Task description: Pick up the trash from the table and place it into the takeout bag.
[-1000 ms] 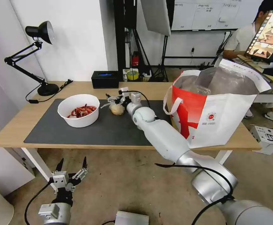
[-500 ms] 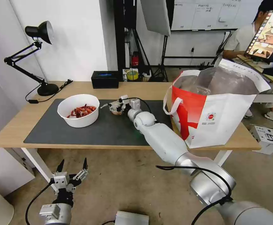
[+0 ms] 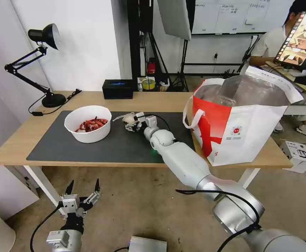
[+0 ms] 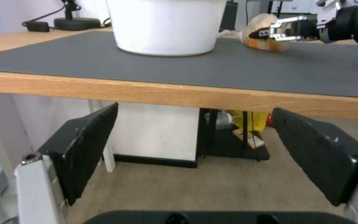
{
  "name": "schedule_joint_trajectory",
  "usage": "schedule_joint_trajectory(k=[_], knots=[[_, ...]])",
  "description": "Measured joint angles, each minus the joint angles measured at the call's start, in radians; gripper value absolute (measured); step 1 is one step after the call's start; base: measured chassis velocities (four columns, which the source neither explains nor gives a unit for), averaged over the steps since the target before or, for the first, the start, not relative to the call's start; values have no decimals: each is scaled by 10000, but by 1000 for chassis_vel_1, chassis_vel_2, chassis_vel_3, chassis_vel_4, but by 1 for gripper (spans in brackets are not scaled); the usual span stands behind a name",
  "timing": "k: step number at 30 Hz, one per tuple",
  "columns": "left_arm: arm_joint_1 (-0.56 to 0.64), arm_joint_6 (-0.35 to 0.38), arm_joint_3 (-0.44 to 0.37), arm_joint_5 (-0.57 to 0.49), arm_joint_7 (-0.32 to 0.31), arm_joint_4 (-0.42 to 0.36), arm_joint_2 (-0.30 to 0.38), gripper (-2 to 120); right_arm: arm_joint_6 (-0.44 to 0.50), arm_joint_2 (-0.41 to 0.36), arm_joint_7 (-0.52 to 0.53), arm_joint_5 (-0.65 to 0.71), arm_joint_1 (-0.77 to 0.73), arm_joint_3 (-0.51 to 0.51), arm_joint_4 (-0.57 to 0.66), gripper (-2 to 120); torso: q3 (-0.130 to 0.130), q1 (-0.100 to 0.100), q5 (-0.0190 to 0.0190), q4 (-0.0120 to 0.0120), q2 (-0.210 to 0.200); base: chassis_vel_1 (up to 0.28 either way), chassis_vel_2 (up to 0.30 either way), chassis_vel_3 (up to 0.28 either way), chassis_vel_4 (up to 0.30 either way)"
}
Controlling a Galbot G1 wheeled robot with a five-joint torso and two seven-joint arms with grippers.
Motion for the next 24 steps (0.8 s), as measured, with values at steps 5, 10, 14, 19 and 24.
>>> schedule_joint_trajectory(k=[5,10,14,19,24], knots=[[8,-38,-4,1,0,12,-2,100,-29,-2,84,-1,-60,37,33,54,0,0,0,0,1,0,0,0,0],[20,-87,-26,1,-1,40,-2,100,-35,-5,161,-4,-150,102,93,34,0,0,0,0,2,0,0,0,0],[-3,-88,-67,-12,-3,39,0,100,-45,-10,227,-47,-266,154,210,22,0,0,0,0,1,0,0,0,0],[-35,-88,-70,-27,-3,20,3,100,-52,-51,260,-97,-442,221,457,6,-1,0,0,0,2,0,0,0,0],[-56,-88,-92,-49,-3,-9,7,100,-105,-292,357,-76,-622,228,1126,4,0,0,0,1,1,0,0,0,0]])
